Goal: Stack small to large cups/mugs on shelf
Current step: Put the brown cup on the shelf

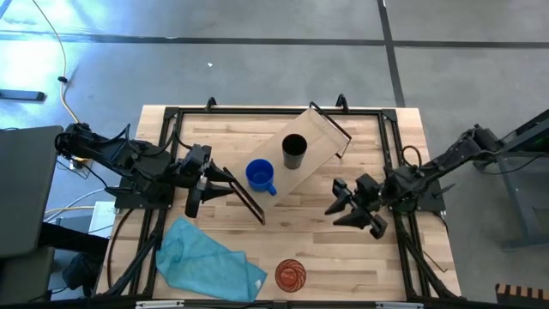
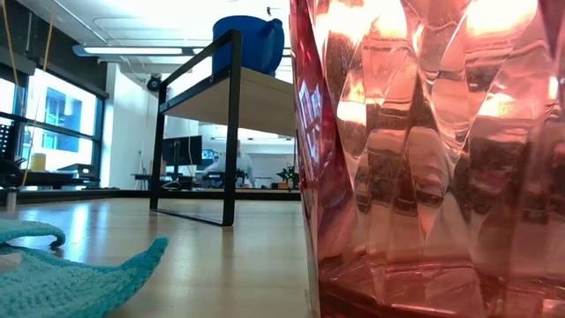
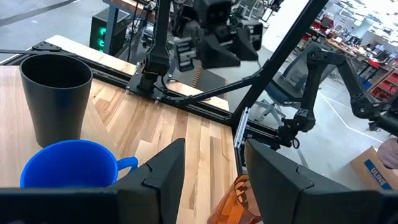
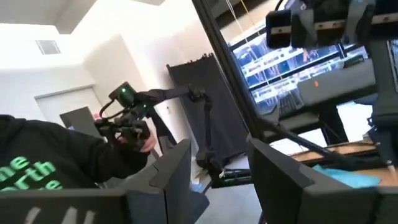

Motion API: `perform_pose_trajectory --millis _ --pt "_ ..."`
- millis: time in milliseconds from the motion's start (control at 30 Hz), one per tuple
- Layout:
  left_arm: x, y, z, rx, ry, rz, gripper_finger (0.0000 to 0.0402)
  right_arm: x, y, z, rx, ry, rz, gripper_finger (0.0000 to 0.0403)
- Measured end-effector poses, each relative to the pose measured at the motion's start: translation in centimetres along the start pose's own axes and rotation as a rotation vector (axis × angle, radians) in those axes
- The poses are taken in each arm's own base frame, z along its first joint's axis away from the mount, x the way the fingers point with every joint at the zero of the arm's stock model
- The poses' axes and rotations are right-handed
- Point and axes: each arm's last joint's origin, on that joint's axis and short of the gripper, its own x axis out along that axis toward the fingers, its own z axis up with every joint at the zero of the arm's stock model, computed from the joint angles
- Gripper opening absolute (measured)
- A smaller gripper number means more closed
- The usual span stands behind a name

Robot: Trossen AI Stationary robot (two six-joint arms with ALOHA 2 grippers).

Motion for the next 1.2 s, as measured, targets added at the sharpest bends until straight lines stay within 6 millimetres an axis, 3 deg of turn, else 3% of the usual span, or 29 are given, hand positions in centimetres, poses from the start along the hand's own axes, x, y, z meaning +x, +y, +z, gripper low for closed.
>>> perform_pose_trajectory --millis 467,767,1200 --pt "0.0 0.0 0.0 0.0 0.0 0.001 0.0156 1.5 1.6 -1.1 0.116 0.215 -0.218 0.0151" --pt "0.0 0.0 0.0 0.0 0.001 0.002 0.0156 3.0 0.8 -4.0 0.292 0.325 -0.242 0.0151" --pt "0.0 0.0 0.0 0.002 0.002 0.003 0.0156 4.3 1.9 -7.4 0.403 0.45 -0.297 0.0151"
